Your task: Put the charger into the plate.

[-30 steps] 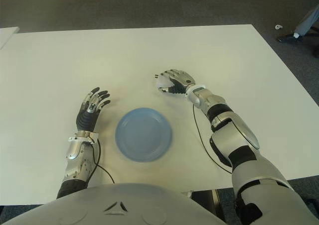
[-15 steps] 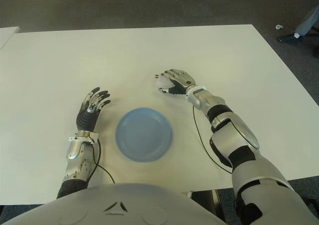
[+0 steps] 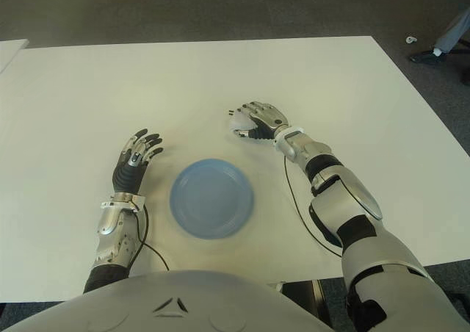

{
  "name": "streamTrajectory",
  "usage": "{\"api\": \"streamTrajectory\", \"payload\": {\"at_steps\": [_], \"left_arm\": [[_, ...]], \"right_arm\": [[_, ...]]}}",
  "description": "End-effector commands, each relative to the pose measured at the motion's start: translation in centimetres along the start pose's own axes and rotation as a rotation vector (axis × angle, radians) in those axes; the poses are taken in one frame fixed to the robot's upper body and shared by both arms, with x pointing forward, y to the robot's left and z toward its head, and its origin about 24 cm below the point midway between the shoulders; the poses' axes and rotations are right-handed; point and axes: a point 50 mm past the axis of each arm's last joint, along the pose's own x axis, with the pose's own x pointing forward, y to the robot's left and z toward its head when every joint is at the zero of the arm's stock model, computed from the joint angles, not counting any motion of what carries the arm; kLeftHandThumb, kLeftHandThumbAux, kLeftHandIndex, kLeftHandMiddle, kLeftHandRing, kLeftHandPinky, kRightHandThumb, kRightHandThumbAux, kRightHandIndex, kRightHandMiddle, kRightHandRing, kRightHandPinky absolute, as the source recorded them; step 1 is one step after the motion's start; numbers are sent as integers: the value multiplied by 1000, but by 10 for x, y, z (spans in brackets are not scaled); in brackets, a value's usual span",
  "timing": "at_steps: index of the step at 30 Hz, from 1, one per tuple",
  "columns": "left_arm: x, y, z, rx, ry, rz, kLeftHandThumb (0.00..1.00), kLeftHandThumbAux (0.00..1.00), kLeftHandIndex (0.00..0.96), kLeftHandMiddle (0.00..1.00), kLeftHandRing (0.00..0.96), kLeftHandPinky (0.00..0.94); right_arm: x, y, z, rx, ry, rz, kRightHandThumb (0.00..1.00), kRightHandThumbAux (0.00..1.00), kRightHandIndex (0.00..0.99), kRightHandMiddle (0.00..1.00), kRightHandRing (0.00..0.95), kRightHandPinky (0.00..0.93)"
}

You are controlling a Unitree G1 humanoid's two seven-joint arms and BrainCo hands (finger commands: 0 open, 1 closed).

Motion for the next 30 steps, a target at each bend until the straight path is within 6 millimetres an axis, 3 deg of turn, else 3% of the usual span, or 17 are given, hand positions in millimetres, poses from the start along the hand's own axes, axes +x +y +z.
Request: {"api": "streamTrajectory", "payload": {"at_steps": [1,30], "left_arm": [[-11,3,-16,-36,94,19,0,520,209,294,279,282],[-13,2,-16,-35,91,6,0,515,231,294,279,287]], "right_arm": [[-3,4,0,-18,-14,26,349,122,0,0,0,0],[3,-2,2,-34,5,18,373,133,0,0,0,0]]}}
